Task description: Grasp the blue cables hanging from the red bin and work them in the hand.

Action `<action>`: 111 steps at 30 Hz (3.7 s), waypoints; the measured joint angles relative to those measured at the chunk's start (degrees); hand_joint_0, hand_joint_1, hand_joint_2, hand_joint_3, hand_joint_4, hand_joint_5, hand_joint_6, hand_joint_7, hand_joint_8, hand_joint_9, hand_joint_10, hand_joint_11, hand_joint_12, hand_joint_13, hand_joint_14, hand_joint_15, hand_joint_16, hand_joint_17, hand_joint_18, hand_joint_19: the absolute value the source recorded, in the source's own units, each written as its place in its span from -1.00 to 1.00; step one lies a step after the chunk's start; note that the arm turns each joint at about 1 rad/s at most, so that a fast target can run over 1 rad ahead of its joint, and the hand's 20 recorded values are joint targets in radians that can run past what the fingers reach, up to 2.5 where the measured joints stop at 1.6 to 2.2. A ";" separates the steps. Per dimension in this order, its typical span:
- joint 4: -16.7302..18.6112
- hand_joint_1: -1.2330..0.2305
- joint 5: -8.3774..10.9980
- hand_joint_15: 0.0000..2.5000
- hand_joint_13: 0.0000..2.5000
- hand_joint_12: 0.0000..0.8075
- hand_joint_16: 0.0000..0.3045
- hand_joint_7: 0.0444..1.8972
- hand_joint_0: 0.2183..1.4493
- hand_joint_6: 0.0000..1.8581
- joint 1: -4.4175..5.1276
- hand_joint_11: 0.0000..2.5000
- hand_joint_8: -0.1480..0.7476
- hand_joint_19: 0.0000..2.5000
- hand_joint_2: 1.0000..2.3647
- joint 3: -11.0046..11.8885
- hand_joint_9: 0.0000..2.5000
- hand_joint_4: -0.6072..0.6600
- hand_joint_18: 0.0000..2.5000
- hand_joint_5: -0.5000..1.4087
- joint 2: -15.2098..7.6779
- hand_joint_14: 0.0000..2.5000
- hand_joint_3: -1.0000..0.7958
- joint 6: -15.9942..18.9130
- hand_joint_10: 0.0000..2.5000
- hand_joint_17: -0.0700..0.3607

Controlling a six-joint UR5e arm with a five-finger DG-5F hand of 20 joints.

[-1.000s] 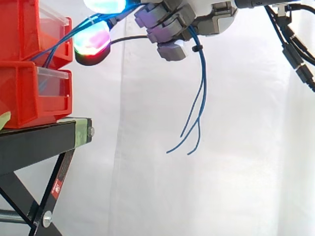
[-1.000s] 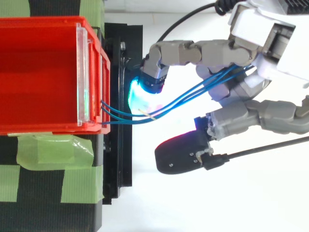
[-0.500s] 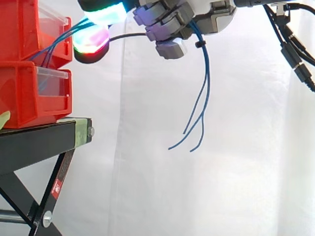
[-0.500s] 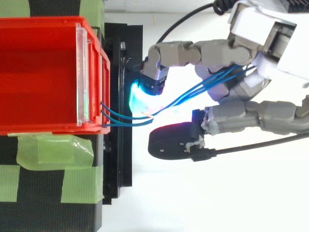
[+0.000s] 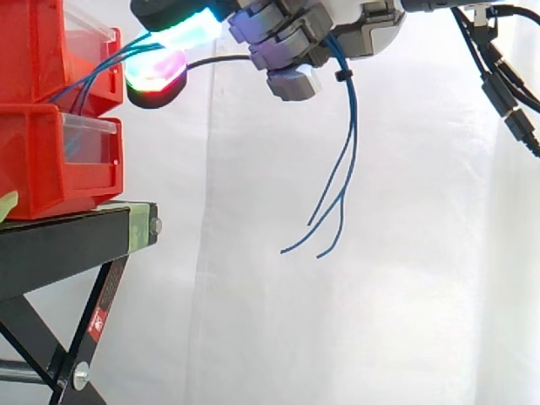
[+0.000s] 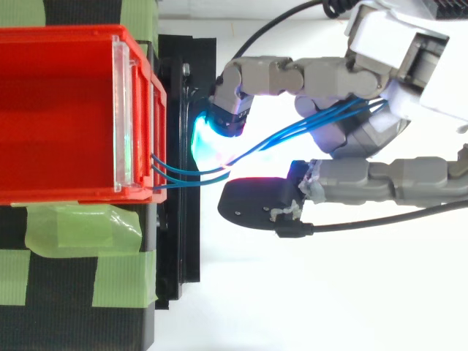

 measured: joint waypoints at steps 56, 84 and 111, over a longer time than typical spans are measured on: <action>-0.05 -0.24 0.04 0.46 0.02 0.02 -0.73 0.27 0.67 -0.98 0.04 1.00 -0.05 -0.10 -0.48 0.02 -0.16 0.18 0.07 0.09 0.04 1.00 0.67 0.38 1.00 -0.24; -0.07 -0.21 0.18 0.46 0.02 0.02 -0.73 0.34 -0.12 -0.99 0.04 1.00 -0.05 -0.10 -0.99 0.02 -0.16 0.45 0.07 -0.07 0.01 1.00 -0.74 0.42 1.00 -0.24; 0.80 -0.26 0.27 0.46 0.02 0.02 -0.73 0.45 0.04 -1.00 0.00 1.00 -0.05 -0.10 -1.00 0.01 -0.16 0.39 0.07 0.23 -0.02 1.00 -0.95 0.33 1.00 -0.24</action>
